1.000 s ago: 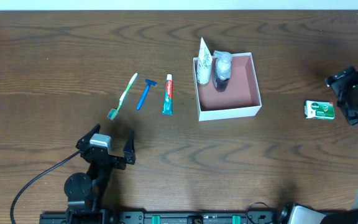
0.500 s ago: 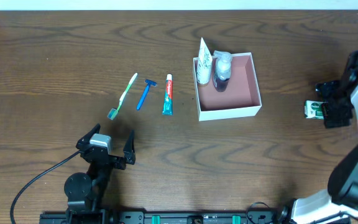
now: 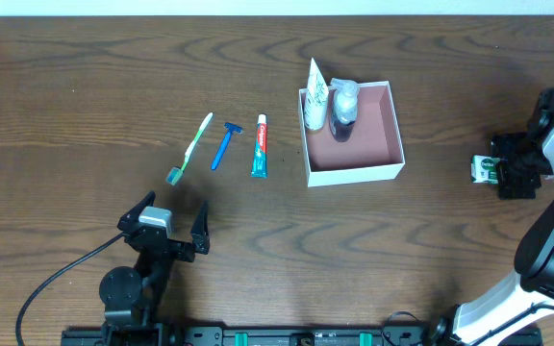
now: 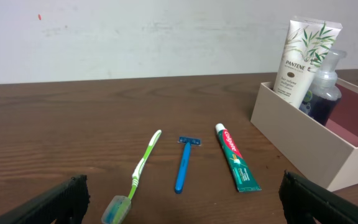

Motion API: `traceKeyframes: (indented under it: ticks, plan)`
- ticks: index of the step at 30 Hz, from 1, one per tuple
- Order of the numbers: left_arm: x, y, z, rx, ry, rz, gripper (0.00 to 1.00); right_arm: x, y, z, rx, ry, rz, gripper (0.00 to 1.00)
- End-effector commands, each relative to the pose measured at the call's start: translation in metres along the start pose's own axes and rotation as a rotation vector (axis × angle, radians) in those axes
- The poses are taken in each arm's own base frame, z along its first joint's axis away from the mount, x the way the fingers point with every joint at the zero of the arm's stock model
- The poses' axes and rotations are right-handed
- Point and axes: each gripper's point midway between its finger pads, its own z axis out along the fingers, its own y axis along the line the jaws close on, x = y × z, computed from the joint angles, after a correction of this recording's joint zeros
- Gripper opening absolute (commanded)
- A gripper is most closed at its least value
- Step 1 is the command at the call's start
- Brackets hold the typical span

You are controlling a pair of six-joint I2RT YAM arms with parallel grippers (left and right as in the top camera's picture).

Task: Pack container
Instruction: 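Move the right gripper to the green Dettol soap box and grasp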

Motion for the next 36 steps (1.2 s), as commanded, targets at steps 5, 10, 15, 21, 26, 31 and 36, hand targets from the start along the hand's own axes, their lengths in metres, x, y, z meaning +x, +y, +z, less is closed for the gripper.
traceKeyframes:
  ticks: [5, 10, 15, 21, 26, 31, 36]
  plan:
    - [0.015, 0.000, 0.002, 0.006, 0.033, -0.007, 0.98, -0.008, 0.003, 0.014, 0.002, -0.012, 0.019, 0.88]
    - [0.015, 0.000, 0.002, 0.006, 0.033, -0.007, 0.98, -0.010, 0.009, 0.016, -0.020, -0.022, 0.020, 0.88]
    - [0.015, 0.000, 0.002, 0.006, 0.033, -0.007, 0.98, -0.010, 0.010, 0.018, -0.020, -0.023, 0.020, 0.88]
    - [0.015, 0.000, 0.002, 0.006, 0.033, -0.007, 0.98, -0.007, 0.005, 0.032, 0.014, -0.002, 0.019, 0.88]
    - [0.015, 0.000, 0.002, 0.006, 0.033, -0.007, 0.98, -0.007, 0.005, 0.034, 0.019, -0.001, 0.022, 0.87]
    - [0.015, 0.000, 0.002, 0.006, 0.033, -0.007, 0.98, -0.007, 0.005, 0.034, 0.020, -0.001, 0.022, 0.77]
    - [0.015, 0.000, 0.002, 0.006, 0.033, -0.007, 0.98, -0.007, 0.004, 0.034, 0.020, -0.001, 0.021, 0.64]
